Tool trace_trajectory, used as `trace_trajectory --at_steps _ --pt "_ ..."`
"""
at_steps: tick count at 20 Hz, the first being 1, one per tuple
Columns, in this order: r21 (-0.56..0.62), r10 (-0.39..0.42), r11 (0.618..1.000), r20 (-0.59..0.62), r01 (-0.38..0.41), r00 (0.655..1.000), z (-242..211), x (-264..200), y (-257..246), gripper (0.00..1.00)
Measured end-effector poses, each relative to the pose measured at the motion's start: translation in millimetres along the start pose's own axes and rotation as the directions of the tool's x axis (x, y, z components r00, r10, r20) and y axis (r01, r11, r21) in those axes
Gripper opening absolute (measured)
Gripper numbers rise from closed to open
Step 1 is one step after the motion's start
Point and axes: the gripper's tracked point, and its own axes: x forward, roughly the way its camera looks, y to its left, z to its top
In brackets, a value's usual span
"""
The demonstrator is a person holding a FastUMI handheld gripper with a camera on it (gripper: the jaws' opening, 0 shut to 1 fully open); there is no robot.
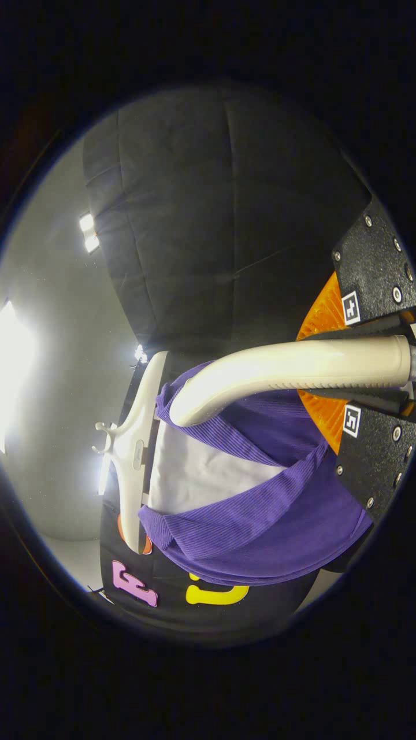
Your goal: Iron the clothes twice with a garment steamer, once on the left side and once on the right side.
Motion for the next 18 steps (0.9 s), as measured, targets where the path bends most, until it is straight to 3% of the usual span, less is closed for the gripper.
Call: trace_trajectory --at_steps 12,18 --pt "-0.104 -0.003 0.995 -0.122 -0.010 0.993 -87.8 -7.0 -0.7 0.36" --pt "-0.118 -0.014 0.993 -0.230 -0.013 0.973 -146.7 -9.2 -10.5 0.36"
